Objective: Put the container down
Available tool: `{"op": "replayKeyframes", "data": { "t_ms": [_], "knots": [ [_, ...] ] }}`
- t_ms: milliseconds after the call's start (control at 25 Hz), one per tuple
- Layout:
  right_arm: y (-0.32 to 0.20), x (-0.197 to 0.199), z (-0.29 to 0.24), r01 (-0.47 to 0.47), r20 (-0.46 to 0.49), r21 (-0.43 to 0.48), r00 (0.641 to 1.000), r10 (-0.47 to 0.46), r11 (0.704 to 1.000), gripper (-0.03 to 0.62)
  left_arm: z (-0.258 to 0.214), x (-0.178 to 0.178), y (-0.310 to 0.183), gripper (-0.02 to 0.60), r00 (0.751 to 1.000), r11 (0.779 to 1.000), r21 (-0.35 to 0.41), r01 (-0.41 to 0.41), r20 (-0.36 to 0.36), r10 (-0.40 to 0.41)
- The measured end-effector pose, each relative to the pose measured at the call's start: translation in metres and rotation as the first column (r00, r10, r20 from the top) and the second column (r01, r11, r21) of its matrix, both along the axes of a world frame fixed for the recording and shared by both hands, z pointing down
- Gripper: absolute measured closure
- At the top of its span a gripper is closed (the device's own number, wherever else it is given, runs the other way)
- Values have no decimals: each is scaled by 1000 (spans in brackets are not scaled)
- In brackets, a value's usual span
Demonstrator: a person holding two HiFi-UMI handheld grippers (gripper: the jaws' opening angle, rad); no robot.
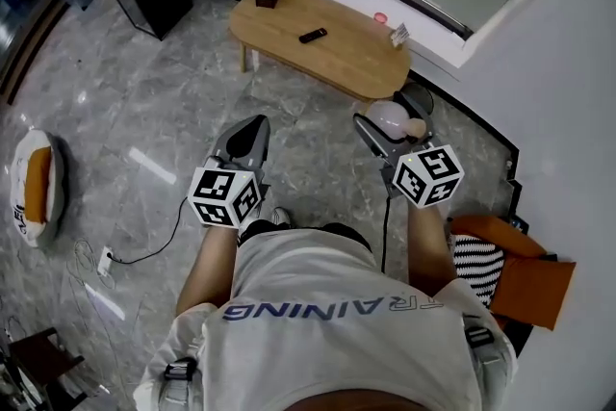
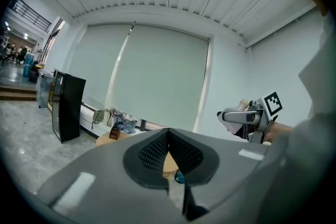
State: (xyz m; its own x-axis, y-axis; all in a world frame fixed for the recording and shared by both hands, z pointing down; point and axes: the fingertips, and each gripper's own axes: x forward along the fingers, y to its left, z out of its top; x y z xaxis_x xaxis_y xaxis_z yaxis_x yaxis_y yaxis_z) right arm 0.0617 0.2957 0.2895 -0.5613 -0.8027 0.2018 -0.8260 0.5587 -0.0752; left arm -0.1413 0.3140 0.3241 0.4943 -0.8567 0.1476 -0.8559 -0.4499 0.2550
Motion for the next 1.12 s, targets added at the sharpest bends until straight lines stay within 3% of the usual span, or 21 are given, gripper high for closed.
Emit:
{"op": "replayKeyframes", "data": {
  "t_ms": [400, 720, 1120],
  "knots": [
    [-57, -42, 11, -8, -22, -31, 1000, 7, 999, 166, 7, -40, -57, 583, 1000, 1000, -25, -19, -22, 18],
    [-115, -37, 24, 6, -18, -59, 1000, -7, 998, 166, 18, -40, -108, 583, 1000, 999, -54, -4, -4, 3],
    [-248, -11, 34, 69, 28, -85, 997, -66, 994, 166, 8, -15, -226, 583, 997, 996, -61, 71, 49, -68]
  ]
}}
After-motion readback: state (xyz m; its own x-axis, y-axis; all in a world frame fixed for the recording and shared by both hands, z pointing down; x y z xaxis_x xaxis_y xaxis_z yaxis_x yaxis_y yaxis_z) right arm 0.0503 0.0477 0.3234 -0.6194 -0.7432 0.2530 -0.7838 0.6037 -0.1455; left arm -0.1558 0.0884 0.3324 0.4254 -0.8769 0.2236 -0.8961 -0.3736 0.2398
